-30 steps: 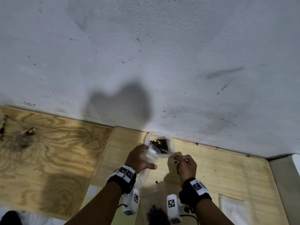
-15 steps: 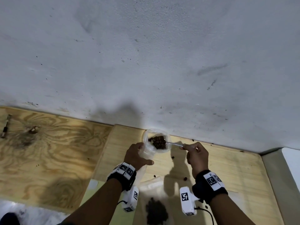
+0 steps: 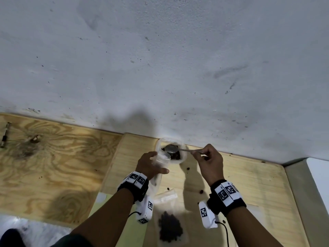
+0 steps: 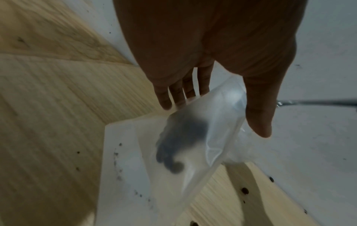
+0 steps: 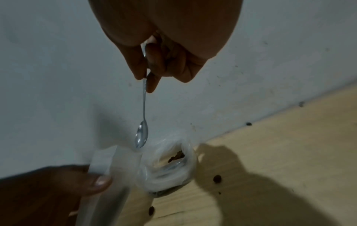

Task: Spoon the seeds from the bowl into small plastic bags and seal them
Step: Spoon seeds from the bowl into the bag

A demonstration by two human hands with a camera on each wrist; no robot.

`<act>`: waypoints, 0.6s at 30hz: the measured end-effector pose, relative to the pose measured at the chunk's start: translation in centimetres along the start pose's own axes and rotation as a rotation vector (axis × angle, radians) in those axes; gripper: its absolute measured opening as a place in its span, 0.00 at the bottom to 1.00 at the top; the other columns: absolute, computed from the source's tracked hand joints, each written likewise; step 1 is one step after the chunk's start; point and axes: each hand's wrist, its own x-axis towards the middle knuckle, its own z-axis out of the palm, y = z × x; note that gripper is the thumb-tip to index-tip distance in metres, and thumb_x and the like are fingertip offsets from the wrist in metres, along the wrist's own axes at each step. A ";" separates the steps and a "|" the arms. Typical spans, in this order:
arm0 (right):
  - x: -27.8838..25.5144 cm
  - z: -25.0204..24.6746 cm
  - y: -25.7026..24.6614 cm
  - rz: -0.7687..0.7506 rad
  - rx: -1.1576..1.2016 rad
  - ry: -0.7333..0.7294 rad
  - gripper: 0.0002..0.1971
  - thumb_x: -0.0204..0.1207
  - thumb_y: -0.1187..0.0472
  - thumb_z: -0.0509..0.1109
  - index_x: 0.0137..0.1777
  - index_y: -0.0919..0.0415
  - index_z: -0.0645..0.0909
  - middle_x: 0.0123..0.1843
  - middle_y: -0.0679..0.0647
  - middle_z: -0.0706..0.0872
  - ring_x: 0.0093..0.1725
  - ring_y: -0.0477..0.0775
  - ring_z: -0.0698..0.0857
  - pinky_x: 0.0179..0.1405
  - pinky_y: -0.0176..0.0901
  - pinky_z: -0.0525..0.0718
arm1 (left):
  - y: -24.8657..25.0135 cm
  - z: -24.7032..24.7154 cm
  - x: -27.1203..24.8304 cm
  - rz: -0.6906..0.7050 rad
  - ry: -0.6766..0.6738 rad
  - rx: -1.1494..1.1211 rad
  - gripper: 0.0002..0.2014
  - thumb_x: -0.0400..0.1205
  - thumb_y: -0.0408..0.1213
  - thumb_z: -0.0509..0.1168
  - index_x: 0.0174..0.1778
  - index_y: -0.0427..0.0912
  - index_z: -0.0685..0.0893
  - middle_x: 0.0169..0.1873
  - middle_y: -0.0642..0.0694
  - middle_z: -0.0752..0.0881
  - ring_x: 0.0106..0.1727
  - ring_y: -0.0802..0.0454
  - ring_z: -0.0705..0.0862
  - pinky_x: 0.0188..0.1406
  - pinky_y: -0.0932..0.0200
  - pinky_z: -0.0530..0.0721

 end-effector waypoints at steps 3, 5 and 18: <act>0.7 0.0 0.7 0.061 -0.034 0.081 0.16 0.73 0.68 0.77 0.32 0.57 0.72 0.33 0.51 0.80 0.27 0.49 0.72 0.28 0.36 0.71 | 0.0 -0.5 0.5 -0.049 -0.068 -0.037 0.49 0.50 0.49 0.87 0.70 0.52 0.78 0.69 0.49 0.79 0.65 0.49 0.80 0.62 0.54 0.82; 1.0 0.3 1.3 0.090 -0.085 0.080 0.16 0.73 0.68 0.75 0.32 0.58 0.72 0.31 0.50 0.78 0.24 0.46 0.69 0.29 0.39 0.71 | 0.0 -0.7 1.1 -0.063 -0.114 -0.029 0.51 0.47 0.51 0.86 0.70 0.54 0.78 0.69 0.50 0.80 0.66 0.49 0.80 0.64 0.52 0.81; 2.1 3.5 2.7 0.318 -0.081 0.017 0.10 0.71 0.70 0.75 0.36 0.65 0.74 0.33 0.58 0.84 0.28 0.53 0.79 0.18 0.29 0.75 | 0.3 -1.0 1.9 -0.015 -0.222 -0.050 0.54 0.47 0.49 0.87 0.73 0.50 0.77 0.63 0.51 0.86 0.61 0.53 0.84 0.63 0.57 0.83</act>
